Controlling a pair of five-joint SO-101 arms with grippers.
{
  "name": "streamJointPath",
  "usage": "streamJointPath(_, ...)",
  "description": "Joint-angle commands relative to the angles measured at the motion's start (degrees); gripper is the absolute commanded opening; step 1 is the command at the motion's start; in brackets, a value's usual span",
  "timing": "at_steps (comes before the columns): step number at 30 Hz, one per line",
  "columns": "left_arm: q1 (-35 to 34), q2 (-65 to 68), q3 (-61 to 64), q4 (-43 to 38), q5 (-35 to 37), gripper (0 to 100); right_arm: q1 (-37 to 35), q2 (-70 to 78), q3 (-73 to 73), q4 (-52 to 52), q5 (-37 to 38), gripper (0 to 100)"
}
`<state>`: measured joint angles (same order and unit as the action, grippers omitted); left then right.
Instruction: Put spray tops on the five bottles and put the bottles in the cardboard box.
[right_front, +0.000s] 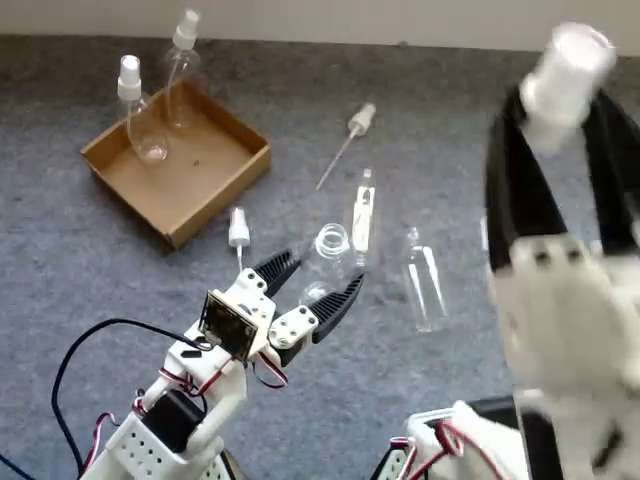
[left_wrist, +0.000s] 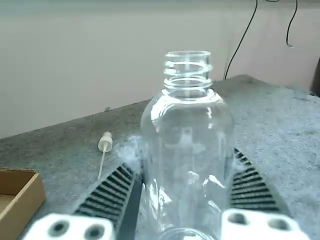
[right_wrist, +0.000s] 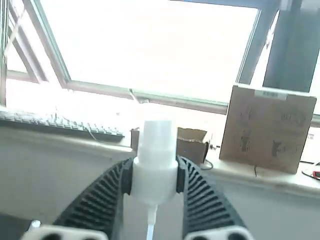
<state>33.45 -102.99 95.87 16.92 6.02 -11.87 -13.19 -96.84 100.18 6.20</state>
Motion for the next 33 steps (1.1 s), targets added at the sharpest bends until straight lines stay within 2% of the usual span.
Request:
streamJointPath(1, 1.27, -0.92, 1.27, -1.67, 0.53, 8, 0.4, -3.12, -4.88, 1.19, -4.92, 0.5)
streamJointPath(10, 13.76, -0.75, 1.27, -1.49, 0.18, 8, 0.4, -5.49, -4.88, 1.19, -5.54, 0.5)
streamJointPath(17, 14.55, -0.75, 1.27, 3.08, 0.18, 8, 0.57, -7.52, -4.09, 1.36, -5.54, 0.5)
streamJointPath(20, 14.37, -0.84, 1.27, 3.6, 0.18, 8, 0.48, -13.05, 4.18, 1.36, -5.45, 0.5)
streamJointPath(26, 14.29, -0.84, 1.27, 3.6, 0.18, 8, 0.4, -27.03, 31.43, 0.92, -5.71, 0.5)
streamJointPath(33, 14.37, -0.84, 1.27, 3.6, 0.18, 8, 0.4, -38.29, 54.29, -11.3, -5.89, 0.5)
